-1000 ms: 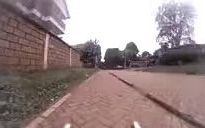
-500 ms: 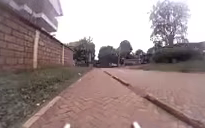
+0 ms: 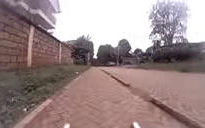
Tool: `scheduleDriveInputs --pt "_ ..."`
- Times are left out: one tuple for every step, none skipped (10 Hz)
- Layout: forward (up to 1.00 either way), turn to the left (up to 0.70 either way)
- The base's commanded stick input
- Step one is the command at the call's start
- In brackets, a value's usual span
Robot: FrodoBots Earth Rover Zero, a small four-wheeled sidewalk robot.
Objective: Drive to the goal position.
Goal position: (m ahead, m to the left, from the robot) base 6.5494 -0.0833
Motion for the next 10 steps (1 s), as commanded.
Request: scheduleDriveInputs --pt "0.50 0.03" --pt "0.50 0.00" --pt "0.50 0.00" --pt "0.50 0.00" --pt "0.50 0.00" --pt "0.50 0.00" --pt "0.50 0.00" --pt "0.50 0.01" --pt "0.50 0.05" --pt "0.50 0.09"
